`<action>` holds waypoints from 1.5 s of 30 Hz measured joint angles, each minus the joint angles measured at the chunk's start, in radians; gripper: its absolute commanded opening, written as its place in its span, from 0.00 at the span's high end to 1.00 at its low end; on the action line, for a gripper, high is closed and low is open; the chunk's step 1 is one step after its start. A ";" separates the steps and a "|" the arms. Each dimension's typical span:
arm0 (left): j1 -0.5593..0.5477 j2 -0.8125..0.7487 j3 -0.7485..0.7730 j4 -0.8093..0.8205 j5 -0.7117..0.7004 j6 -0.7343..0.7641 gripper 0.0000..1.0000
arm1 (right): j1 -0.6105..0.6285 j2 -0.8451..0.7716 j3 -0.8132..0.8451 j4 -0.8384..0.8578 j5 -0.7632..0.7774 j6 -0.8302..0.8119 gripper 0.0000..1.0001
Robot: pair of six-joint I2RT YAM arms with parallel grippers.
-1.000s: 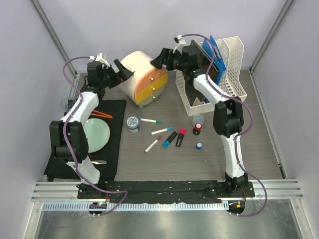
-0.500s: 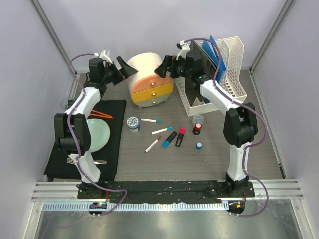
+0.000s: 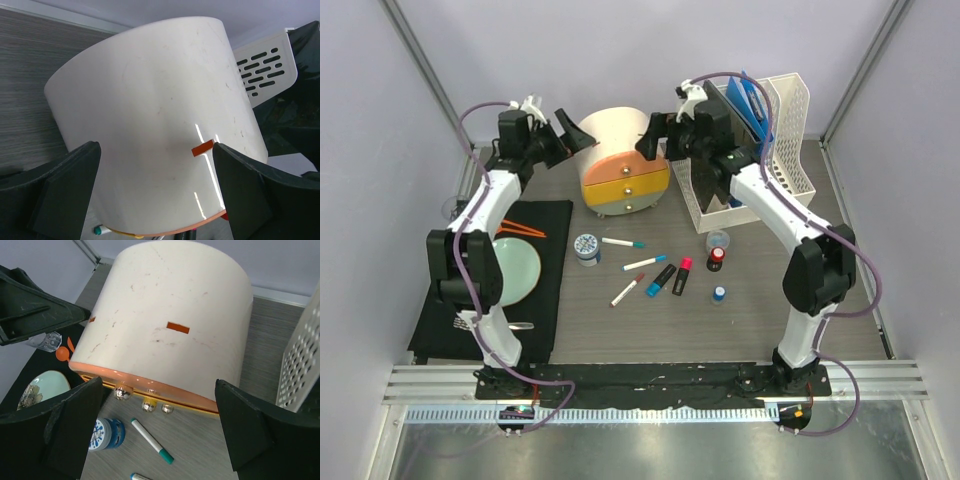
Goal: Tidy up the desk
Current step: Move the storage box to the corner of the board, then open the drawer in the storage box.
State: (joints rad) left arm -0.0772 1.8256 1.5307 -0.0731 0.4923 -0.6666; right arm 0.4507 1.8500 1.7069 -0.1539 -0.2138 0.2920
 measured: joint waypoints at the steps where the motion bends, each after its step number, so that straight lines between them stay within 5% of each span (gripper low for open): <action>1: -0.001 -0.008 0.004 -0.015 -0.013 0.009 0.00 | 0.000 -0.018 -0.002 -0.011 0.012 0.002 0.00; 11: -0.002 -0.314 -0.113 -0.116 -0.152 0.036 0.00 | 0.036 -0.223 -0.155 -0.043 0.056 0.107 0.10; 18: -0.005 -0.603 -0.375 -0.131 -0.223 -0.007 0.00 | 0.129 -0.215 -0.202 -0.089 0.076 0.169 0.16; 32: -0.039 -0.761 -0.524 -0.216 -0.286 -0.003 0.00 | 0.150 -0.161 -0.212 -0.109 0.124 0.216 0.33; 45: -0.039 -0.756 -0.521 -0.270 -0.313 0.087 0.00 | 0.151 -0.019 -0.152 -0.060 0.124 0.234 0.36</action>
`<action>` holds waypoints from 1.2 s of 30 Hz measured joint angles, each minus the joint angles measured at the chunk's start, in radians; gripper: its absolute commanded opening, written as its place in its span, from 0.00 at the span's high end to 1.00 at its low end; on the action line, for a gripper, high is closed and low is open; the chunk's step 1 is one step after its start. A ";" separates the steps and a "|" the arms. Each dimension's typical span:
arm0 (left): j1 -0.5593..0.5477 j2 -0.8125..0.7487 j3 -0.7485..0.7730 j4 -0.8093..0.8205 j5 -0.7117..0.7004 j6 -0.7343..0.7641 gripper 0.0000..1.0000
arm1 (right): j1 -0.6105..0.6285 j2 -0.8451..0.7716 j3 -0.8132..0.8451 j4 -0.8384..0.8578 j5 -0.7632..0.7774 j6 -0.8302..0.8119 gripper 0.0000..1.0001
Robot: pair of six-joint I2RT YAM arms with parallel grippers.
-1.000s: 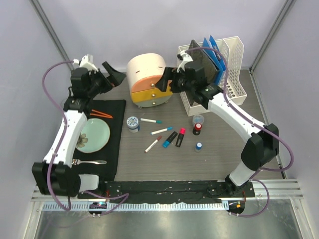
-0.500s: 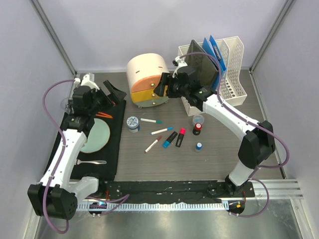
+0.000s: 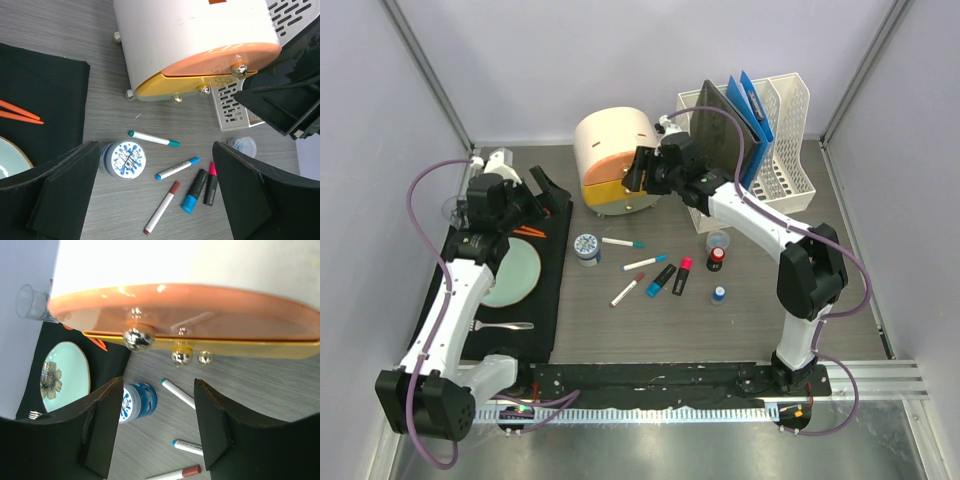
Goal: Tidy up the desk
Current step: Open the drawer in the storage box.
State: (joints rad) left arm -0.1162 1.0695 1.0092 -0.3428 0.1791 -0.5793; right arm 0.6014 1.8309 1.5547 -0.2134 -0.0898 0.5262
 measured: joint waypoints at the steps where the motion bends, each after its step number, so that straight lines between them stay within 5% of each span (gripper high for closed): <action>1: 0.000 0.001 0.000 0.000 -0.003 0.006 0.00 | 0.000 0.000 0.006 0.005 0.000 0.000 0.37; 30: 0.000 0.020 0.000 -0.004 -0.034 0.051 0.00 | 0.000 0.090 0.125 0.044 0.010 0.000 0.50; 36: 0.000 0.020 0.000 -0.012 -0.037 0.064 0.00 | 0.000 0.090 0.125 0.045 0.014 0.000 0.64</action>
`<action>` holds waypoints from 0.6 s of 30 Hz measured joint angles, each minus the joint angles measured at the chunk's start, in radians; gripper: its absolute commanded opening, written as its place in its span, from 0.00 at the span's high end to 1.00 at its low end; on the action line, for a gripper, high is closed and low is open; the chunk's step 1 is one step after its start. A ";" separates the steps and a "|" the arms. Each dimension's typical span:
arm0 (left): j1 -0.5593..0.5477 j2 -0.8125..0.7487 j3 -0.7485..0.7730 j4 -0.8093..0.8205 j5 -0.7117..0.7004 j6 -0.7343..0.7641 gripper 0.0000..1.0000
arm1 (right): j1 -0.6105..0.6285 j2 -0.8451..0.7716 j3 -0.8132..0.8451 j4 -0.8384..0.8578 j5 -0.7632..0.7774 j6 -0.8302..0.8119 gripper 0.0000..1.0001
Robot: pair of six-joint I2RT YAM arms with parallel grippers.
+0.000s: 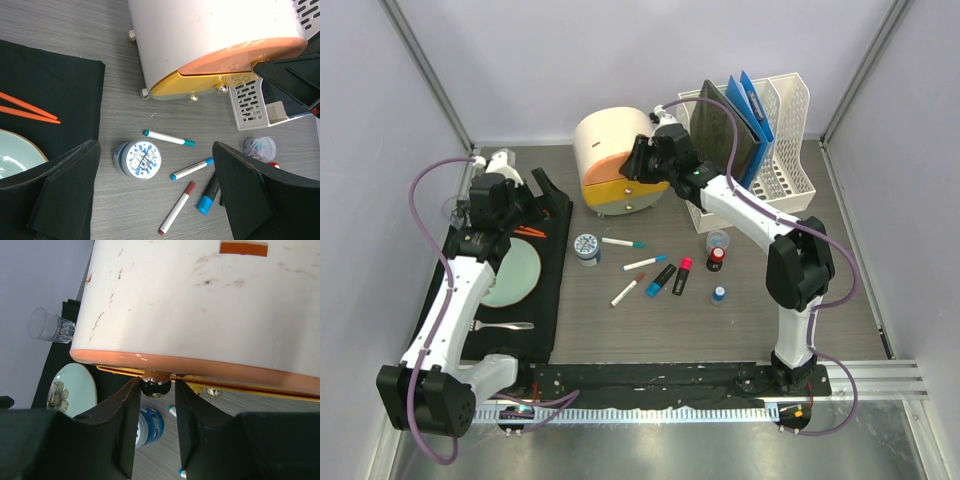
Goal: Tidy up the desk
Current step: Open the drawer in the storage box.
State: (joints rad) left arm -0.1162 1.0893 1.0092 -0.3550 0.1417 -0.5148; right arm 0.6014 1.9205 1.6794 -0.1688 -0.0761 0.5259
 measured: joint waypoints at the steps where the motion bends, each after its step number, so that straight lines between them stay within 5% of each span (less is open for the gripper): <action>1: 0.000 0.000 0.000 -0.002 0.000 0.000 0.00 | 0.000 0.000 0.000 0.000 0.001 0.001 0.65; 7: 0.000 0.000 0.000 -0.008 -0.001 0.001 0.00 | 0.000 0.000 0.000 0.000 0.002 0.000 0.76; 18: 0.000 0.000 0.000 -0.016 -0.003 0.000 0.00 | 0.008 -0.020 -0.039 0.027 0.007 0.005 0.78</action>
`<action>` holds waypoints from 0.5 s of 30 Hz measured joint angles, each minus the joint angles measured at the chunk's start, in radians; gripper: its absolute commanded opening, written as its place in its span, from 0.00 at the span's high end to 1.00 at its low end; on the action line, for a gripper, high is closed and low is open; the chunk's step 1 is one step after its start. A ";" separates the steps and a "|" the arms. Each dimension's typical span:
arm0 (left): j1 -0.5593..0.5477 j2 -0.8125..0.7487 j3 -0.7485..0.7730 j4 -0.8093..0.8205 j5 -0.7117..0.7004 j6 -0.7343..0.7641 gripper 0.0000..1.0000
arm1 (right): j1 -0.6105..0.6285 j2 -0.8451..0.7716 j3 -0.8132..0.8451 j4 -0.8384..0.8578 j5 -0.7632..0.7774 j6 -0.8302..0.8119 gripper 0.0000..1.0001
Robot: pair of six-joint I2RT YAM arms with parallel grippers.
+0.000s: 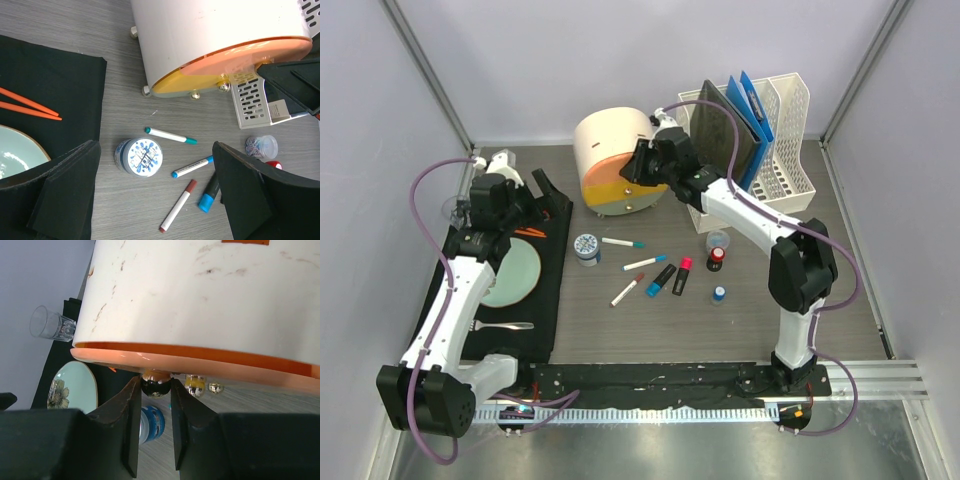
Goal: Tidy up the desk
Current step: Open the drawer in the storage box.
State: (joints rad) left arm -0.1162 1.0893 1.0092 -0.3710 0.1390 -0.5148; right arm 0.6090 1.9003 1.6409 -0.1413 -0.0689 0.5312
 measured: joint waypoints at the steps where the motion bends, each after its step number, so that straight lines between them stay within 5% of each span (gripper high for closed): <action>1: 0.000 0.000 0.000 0.000 0.000 0.000 0.00 | 0.002 -0.005 -0.005 0.000 0.002 0.000 0.78; 15: 0.000 0.004 -0.001 0.000 -0.008 -0.001 0.00 | 0.018 -0.076 -0.082 -0.006 0.016 0.001 0.82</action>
State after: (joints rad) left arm -0.1162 1.0935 1.0084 -0.3714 0.1310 -0.5159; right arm 0.6270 1.8248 1.5585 -0.1478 -0.0532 0.5323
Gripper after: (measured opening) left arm 0.996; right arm 0.306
